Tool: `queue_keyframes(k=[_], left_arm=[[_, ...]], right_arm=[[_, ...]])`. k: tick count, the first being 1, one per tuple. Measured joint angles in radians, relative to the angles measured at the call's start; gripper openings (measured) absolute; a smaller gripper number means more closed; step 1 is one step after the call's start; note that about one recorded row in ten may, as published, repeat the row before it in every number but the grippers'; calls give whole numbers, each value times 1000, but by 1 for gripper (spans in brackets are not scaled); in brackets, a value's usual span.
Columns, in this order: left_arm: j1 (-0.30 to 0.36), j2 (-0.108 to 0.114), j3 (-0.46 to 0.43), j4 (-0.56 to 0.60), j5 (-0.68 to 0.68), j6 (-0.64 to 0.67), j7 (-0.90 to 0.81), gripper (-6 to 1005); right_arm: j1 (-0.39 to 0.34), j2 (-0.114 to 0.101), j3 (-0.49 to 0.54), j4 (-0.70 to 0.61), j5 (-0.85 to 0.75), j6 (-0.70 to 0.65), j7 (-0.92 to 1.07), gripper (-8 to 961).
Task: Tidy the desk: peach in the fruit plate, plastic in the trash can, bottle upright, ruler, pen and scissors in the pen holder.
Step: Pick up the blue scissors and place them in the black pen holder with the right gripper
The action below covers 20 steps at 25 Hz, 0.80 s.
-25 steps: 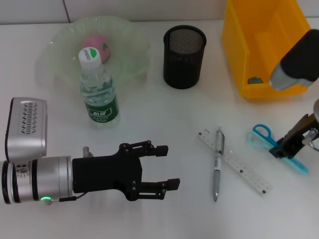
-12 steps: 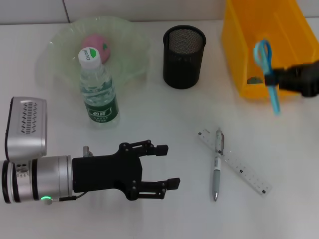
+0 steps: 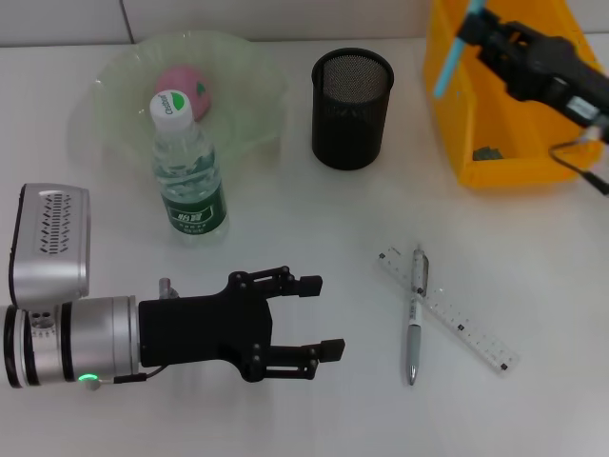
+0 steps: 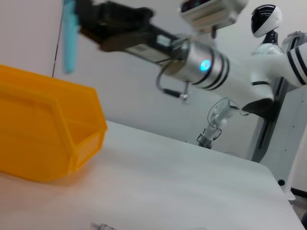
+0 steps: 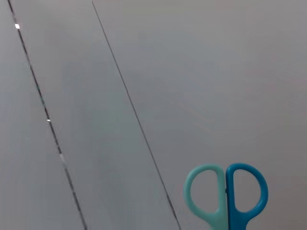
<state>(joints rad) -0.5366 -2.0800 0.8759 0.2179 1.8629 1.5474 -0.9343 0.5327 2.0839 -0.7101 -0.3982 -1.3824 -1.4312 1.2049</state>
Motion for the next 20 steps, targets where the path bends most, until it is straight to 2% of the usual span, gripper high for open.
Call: queue_keyframes(k=[5,11,15,20], left_arm=[[-2,0,0,0,-1,3,0,817],[-2,0,0,-1,-2,4,0,816],[-1,0,0,-1,-4,3,0,816],[-2,0,1,-2,-10,-1,1,816]], right_arm=[[149,3,2,183,90,139,-155,211],[257,6,-9,229,99,295,-163,211],[289,5,-63,243,94,381,-149,211],[289,6,-110,236,94,394,-130,236]])
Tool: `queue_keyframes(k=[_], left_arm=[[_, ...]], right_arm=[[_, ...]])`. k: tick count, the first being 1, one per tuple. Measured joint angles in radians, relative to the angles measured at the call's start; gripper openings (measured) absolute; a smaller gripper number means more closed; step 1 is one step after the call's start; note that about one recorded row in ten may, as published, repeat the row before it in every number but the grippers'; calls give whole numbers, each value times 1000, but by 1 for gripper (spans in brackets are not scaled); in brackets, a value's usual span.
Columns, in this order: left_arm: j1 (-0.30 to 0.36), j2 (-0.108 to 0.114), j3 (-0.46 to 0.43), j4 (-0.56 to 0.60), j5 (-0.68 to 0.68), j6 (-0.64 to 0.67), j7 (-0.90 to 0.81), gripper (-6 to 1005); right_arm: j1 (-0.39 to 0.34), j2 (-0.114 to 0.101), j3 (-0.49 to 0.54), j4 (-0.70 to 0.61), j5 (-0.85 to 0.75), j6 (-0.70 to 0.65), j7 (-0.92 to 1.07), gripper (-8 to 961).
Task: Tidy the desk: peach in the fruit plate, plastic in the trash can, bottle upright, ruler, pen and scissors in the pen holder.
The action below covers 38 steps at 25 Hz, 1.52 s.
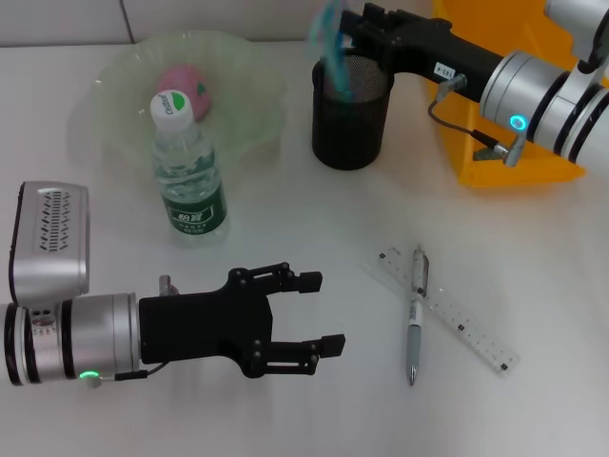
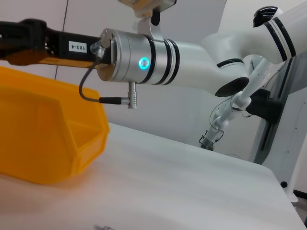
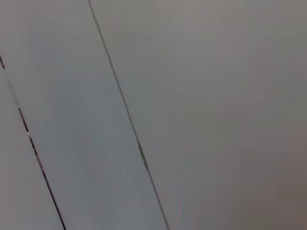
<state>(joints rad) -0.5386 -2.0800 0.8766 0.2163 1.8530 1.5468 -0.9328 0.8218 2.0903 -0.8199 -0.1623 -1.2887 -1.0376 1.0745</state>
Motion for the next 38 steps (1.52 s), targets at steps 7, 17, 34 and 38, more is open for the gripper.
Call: queue_keyframes(k=[7,17,34,38], left_arm=[[-5,0,2,2,-2,0,1,815],[-2,0,-1,2,-1,10,2,815],[-5,0,5,-6,-1,3,0,814],[-4,0,4,-8,-1,1,1,813]], right_arm=[[-13,-5,-1,-5,0,-13,12,401],[-261,-11,-102,-414,-179,-249,368,550],[-308,-7,-122,-1066,-960,-745,1099,545],[-288,-5,-248,-1065,-1038,-667,1180,544]])
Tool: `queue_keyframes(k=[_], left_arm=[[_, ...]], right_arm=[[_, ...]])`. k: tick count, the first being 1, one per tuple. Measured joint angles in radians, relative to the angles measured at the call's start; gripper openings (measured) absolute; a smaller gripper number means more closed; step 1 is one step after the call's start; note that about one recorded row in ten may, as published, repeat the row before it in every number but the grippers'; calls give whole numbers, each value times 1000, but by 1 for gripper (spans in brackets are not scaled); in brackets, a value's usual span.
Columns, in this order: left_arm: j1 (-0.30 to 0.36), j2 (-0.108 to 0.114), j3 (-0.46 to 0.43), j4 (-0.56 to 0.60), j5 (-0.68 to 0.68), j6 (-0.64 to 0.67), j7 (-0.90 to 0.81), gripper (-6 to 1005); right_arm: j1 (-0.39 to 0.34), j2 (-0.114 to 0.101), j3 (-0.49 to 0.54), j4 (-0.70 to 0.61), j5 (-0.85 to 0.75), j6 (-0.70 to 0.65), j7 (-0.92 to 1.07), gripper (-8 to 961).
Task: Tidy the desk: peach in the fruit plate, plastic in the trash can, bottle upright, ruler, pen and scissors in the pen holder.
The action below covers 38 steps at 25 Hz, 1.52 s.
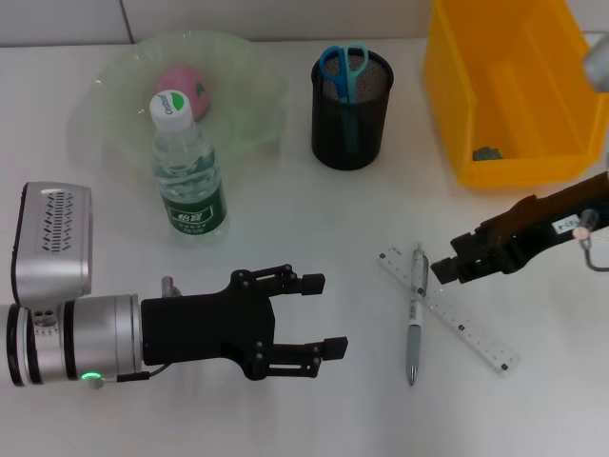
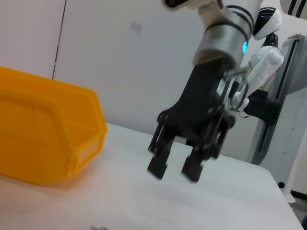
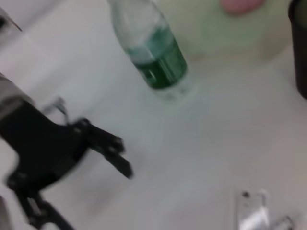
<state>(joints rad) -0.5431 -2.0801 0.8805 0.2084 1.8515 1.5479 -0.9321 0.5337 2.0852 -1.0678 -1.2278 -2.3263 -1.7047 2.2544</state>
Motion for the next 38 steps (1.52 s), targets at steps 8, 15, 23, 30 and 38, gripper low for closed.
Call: queue_keyframes(k=[8,15,23,30,38], left_arm=[[0,0,2,0,0,-4,1,813],[0,0,0,0,0,-13,4,812],[-2,0,-2,-3,0,-13,10,812],[-10,0,3,-3,0,-13,10,811],[-11,0,3,-3,0,-12,10,811]], right_arm=[[58,-2,-142,9,-60,136,112,544],[110,-2,-291,46,-126,241,215,543],[112,1,-377,95,-121,309,242,543],[122,2,-419,140,-114,365,255,542],[127,3,-437,163,-103,394,255,542]])
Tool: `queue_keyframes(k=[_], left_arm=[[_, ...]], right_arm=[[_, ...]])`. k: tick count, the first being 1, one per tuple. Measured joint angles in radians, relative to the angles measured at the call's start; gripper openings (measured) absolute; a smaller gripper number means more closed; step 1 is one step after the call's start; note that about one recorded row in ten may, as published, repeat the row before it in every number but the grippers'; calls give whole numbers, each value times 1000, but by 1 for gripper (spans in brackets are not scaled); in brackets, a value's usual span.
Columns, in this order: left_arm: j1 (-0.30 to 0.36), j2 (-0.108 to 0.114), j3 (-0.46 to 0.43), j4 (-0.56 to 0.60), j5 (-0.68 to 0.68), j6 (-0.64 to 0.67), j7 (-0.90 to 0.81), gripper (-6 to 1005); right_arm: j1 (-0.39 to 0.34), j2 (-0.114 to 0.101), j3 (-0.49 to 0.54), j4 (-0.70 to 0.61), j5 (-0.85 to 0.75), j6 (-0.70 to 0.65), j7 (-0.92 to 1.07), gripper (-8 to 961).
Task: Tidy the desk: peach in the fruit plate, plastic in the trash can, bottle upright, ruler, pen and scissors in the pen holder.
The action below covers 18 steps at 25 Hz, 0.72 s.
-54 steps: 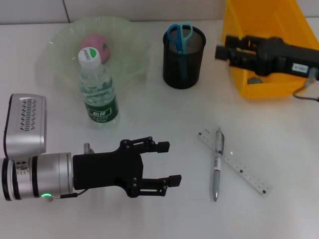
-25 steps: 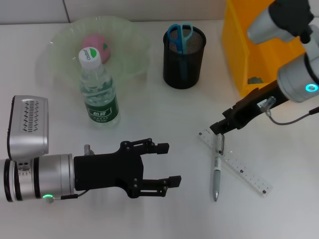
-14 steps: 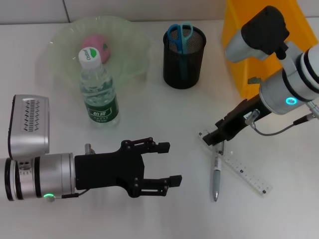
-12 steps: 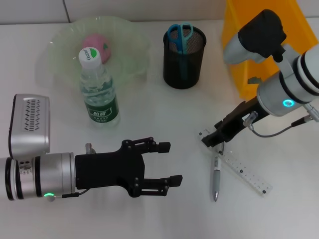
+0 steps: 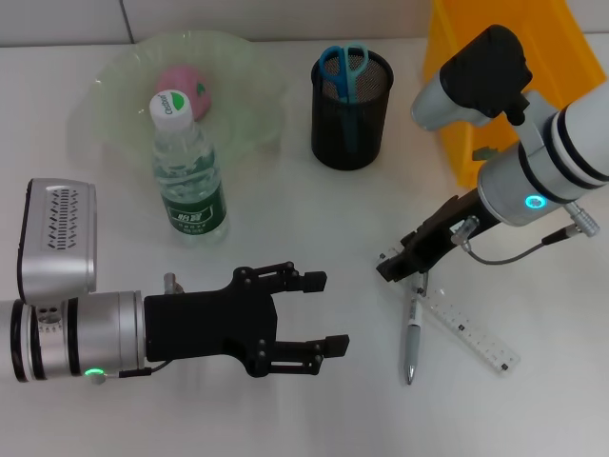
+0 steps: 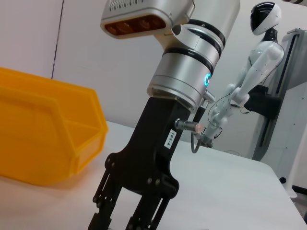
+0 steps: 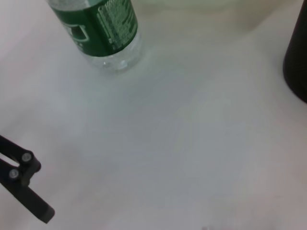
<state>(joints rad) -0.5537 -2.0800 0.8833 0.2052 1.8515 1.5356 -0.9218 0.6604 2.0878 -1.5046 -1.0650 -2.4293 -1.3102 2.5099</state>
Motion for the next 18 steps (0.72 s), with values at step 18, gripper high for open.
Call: queue_keyframes(k=[18], left_arm=[[5,0,-5,-1,0,-2,0,810]], right_arm=[[1,0,-51,18,22,41,-7,469]])
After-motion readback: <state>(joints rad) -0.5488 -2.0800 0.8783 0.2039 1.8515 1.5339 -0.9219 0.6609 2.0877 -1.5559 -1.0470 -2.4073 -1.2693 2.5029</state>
